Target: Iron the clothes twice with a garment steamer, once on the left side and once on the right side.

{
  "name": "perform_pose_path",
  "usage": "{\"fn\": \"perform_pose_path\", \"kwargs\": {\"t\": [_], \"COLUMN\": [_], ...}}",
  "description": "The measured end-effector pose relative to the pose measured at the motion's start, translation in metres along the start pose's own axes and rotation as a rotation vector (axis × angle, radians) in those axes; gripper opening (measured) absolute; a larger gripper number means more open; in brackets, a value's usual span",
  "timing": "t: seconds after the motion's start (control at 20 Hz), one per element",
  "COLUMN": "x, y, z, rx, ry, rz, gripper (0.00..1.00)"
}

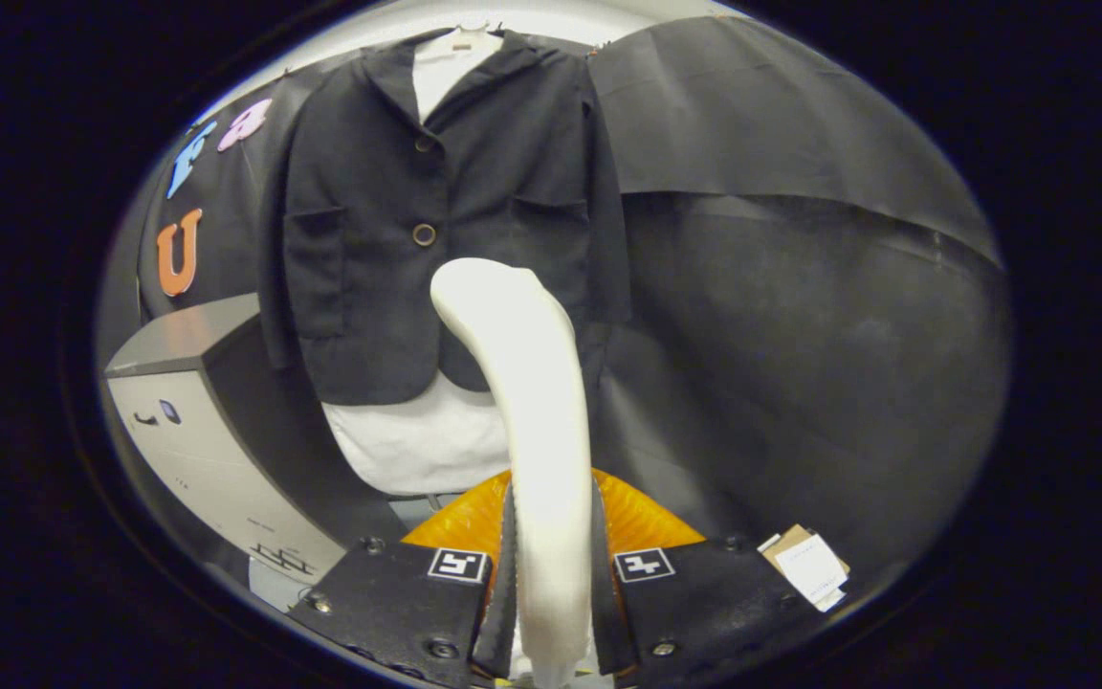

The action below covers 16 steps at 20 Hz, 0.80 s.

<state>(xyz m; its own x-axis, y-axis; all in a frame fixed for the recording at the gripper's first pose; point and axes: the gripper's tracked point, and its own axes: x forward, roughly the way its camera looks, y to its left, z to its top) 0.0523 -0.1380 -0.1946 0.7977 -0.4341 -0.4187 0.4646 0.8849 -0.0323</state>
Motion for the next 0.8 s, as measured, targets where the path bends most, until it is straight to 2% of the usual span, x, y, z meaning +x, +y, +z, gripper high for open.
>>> {"fn": "perform_pose_path", "kwargs": {"t": [0.35, 0.6, 0.8], "x": [-0.125, -0.222, -0.271], "y": [0.03, 0.02, 0.019], "z": [-0.007, 0.014, 0.024], "rx": [0.013, -0.003, -0.032], "ry": [-0.101, -0.202, -0.258], "rz": [0.017, 0.041, 0.07], "gripper": [0.35, 0.35, 0.35]}}
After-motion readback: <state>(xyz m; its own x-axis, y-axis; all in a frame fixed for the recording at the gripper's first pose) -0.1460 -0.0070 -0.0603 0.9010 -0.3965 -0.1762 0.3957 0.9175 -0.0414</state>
